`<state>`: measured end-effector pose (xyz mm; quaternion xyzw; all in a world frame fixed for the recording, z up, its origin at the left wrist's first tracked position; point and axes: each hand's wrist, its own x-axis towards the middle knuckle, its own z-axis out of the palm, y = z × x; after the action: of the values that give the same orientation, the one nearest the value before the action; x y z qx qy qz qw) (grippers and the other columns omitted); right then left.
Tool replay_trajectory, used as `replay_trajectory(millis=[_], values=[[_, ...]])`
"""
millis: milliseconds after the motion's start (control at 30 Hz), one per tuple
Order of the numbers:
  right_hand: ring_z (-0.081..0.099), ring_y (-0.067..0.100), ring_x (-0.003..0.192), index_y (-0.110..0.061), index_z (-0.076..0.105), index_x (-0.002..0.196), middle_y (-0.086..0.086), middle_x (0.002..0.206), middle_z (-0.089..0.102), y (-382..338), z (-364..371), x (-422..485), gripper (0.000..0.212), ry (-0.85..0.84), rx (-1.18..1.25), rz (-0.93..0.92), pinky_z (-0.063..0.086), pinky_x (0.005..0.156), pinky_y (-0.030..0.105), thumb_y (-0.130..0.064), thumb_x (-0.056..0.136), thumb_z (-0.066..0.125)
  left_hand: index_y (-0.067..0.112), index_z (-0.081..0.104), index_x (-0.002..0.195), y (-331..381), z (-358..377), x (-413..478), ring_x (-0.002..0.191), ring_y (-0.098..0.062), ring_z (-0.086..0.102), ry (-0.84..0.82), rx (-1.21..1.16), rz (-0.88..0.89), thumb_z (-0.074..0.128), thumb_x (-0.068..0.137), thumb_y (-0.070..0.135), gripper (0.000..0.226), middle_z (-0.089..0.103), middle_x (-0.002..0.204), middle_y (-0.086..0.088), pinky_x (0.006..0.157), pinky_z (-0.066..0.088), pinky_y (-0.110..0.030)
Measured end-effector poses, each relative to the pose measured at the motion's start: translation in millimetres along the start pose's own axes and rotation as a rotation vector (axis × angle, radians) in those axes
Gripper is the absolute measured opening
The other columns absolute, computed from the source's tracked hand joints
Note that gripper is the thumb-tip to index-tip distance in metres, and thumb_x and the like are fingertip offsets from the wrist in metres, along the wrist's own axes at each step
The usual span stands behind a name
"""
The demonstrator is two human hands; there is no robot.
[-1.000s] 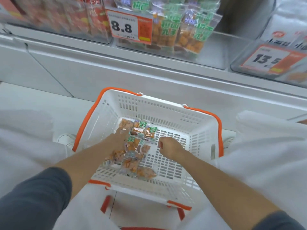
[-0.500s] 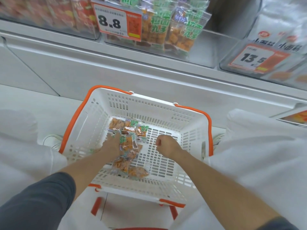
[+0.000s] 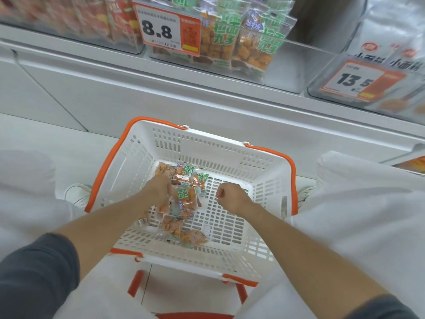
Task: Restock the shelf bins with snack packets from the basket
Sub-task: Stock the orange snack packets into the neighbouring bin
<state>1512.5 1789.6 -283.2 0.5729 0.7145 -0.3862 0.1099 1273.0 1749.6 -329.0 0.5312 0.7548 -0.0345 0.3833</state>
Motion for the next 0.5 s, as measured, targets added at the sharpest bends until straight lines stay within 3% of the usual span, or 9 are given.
replay_trajectory(millis=[67,167,233,267,367,433,500], values=[[0.065,0.022,0.087,-0.012,0.067,0.086,0.003,0.093,0.067,-5.8,-13.4,2.9,0.015,0.050,0.069,-0.009,0.055,0.082,0.038,-0.004,0.088,0.054,0.009,0.065,0.077,18.2,-31.0,-4.2,0.117,-0.022,0.056,0.031,-0.105,0.034,0.065,0.074,-0.013,0.022,0.061,0.120,-0.004,0.085,0.048,-0.026],[0.066,0.026,0.090,-0.009,0.066,0.083,0.004,0.091,0.065,-24.5,-48.1,5.2,0.015,0.103,0.244,-0.021,0.055,0.081,0.037,-0.005,0.091,0.054,0.011,0.062,0.071,49.9,-85.8,-22.4,0.089,-0.017,0.059,0.008,-0.352,0.110,0.077,0.071,-0.009,0.025,0.060,0.096,-0.002,0.075,0.050,-0.029],[0.065,0.027,0.090,-0.012,0.063,0.081,0.007,0.091,0.065,-42.2,-76.8,4.0,0.016,0.112,0.334,-0.049,0.054,0.085,0.042,-0.012,0.094,0.055,0.008,0.061,0.074,67.0,-115.7,-39.4,0.076,-0.018,0.061,-0.030,-0.570,0.136,0.077,0.070,-0.013,0.027,0.058,0.096,-0.009,0.070,0.058,-0.031],[0.064,0.028,0.090,-0.011,0.064,0.088,0.009,0.095,0.066,-51.3,-90.0,2.1,0.015,0.102,0.358,-0.074,0.053,0.087,0.044,-0.020,0.096,0.054,0.007,0.060,0.076,73.4,-127.9,-49.0,0.076,-0.018,0.062,-0.048,-0.656,0.151,0.075,0.071,-0.016,0.028,0.057,0.096,-0.009,0.069,0.060,-0.029],[0.062,0.025,0.100,-0.014,0.052,0.128,0.009,0.115,0.062,-78.7,-122.1,-16.8,0.042,-0.059,0.475,-0.103,0.051,0.087,0.040,-0.044,0.102,0.038,0.009,0.057,0.076,91.0,-154.2,-72.6,0.074,-0.015,0.062,-0.076,-0.798,0.205,0.069,0.074,-0.019,0.031,0.055,0.093,-0.006,0.072,0.059,-0.024],[0.062,0.025,0.104,-0.020,0.050,0.131,0.007,0.118,0.062,-88.4,-131.6,-29.5,0.046,-0.160,0.573,-0.115,0.052,0.087,0.036,-0.051,0.100,0.037,0.011,0.056,0.076,99.6,-161.9,-80.5,0.078,-0.019,0.062,-0.051,-0.852,0.223,0.068,0.075,-0.019,0.032,0.056,0.093,-0.010,0.079,0.058,-0.029],[0.065,0.023,0.097,-0.017,0.054,0.120,0.009,0.114,0.066,-93.1,-133.8,-36.0,0.039,-0.140,0.618,-0.151,0.054,0.084,0.036,-0.048,0.098,0.048,0.010,0.057,0.082,108.5,-163.9,-82.6,0.077,-0.019,0.064,-0.006,-0.985,0.233,0.065,0.078,-0.018,0.030,0.058,0.092,-0.012,0.074,0.059,-0.027]])
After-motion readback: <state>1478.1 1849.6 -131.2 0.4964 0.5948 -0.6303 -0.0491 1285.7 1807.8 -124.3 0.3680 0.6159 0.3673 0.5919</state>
